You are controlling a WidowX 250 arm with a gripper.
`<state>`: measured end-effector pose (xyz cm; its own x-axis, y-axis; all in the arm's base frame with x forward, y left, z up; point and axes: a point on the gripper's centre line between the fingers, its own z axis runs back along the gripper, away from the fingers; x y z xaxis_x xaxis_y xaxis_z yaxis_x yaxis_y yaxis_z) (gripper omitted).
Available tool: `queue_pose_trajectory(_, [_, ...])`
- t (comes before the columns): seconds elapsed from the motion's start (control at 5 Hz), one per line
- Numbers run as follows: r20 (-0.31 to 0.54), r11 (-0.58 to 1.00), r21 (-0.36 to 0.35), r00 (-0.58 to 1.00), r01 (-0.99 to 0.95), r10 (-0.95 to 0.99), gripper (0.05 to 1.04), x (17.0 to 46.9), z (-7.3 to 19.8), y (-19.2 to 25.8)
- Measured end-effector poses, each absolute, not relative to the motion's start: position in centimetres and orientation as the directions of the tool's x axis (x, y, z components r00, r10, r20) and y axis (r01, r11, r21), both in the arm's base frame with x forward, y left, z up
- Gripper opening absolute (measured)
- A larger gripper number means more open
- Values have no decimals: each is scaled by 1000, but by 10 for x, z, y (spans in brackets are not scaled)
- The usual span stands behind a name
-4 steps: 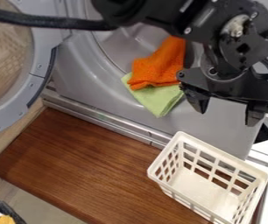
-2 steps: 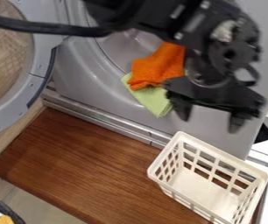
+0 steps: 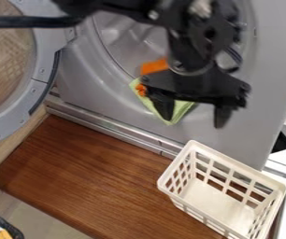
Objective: Put the orange cloth inside the white plastic basket
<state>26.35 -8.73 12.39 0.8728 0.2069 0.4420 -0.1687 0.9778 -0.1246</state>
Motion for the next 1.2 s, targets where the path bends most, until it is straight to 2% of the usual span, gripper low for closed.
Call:
queue_pose_trajectory(0.2, [457,970,-117,856,-211,241,1001,271,126,-68])
queue_pose_trajectory(0.4, [483,960,-139,830,-242,279,1001,285,128,-51])
queue_pose_trajectory(0.6, [491,952,-152,816,-264,305,1001,308,123,-38])
queue_pose_trajectory(0.8, [493,957,-130,821,-258,289,1001,326,117,-32])
queue_pose_trajectory(1.2, [448,953,-76,844,-293,295,1001,344,90,-7])
